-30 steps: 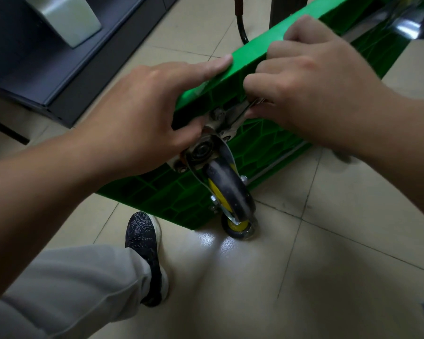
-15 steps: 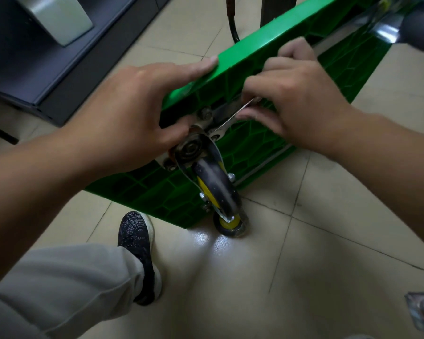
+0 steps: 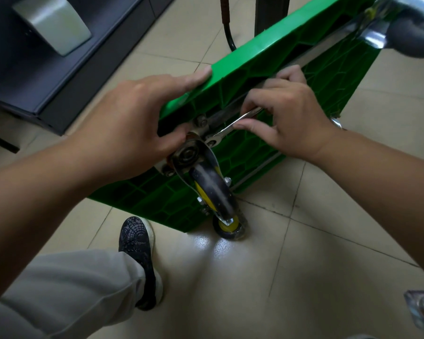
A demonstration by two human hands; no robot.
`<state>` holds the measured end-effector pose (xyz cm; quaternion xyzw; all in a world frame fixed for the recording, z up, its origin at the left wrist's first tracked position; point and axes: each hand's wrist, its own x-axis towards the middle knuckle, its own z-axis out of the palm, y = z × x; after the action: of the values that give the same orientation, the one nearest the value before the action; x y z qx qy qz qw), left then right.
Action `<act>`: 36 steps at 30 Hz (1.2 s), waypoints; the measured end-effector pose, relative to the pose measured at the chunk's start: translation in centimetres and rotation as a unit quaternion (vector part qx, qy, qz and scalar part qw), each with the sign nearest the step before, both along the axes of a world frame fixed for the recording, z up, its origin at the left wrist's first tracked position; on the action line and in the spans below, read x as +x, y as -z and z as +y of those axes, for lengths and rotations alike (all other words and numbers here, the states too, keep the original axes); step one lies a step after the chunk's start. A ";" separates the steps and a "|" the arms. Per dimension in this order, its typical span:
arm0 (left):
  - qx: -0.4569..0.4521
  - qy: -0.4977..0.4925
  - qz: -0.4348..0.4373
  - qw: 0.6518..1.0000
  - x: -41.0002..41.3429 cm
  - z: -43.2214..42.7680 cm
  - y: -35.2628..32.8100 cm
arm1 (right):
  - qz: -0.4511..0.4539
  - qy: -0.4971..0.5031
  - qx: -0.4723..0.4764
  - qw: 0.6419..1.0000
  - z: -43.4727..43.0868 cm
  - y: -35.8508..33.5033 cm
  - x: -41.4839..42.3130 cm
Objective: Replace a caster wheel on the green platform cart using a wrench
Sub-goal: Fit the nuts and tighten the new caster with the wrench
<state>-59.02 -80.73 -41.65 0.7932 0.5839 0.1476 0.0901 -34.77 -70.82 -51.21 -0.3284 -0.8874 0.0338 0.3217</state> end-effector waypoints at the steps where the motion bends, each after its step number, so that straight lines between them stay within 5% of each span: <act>1: 0.001 0.000 0.000 1.000 0.1 0.0 0.0 | 0.001 0.000 -0.001 1.000 0.0 0.1 0.0; 19: 0.006 0.003 0.003 1.000 -0.4 0.1 0.3 | -0.060 0.010 0.016 0.998 0.7 0.0 0.0; 25: 0.008 0.005 0.006 1.000 -0.6 0.4 0.4 | -0.175 -0.008 0.092 0.980 0.5 -3.0 0.2; 27: 0.013 0.010 0.006 1.000 -0.7 0.5 0.4 | -0.095 0.021 0.098 0.990 0.8 -4.9 2.2; 30: 0.028 0.024 0.012 0.999 -1.4 0.8 1.0 | 0.050 0.151 -0.015 0.987 1.1 -4.3 9.8; 36: 0.076 -0.002 0.001 0.997 -1.5 0.9 1.9 | -0.009 0.375 -0.261 0.890 -9.8 1.2 21.7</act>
<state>-60.50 -79.84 -43.54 0.7967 0.5727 0.1907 0.0289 -13.09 -80.59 -52.44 -0.7090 -0.6603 0.1381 0.2055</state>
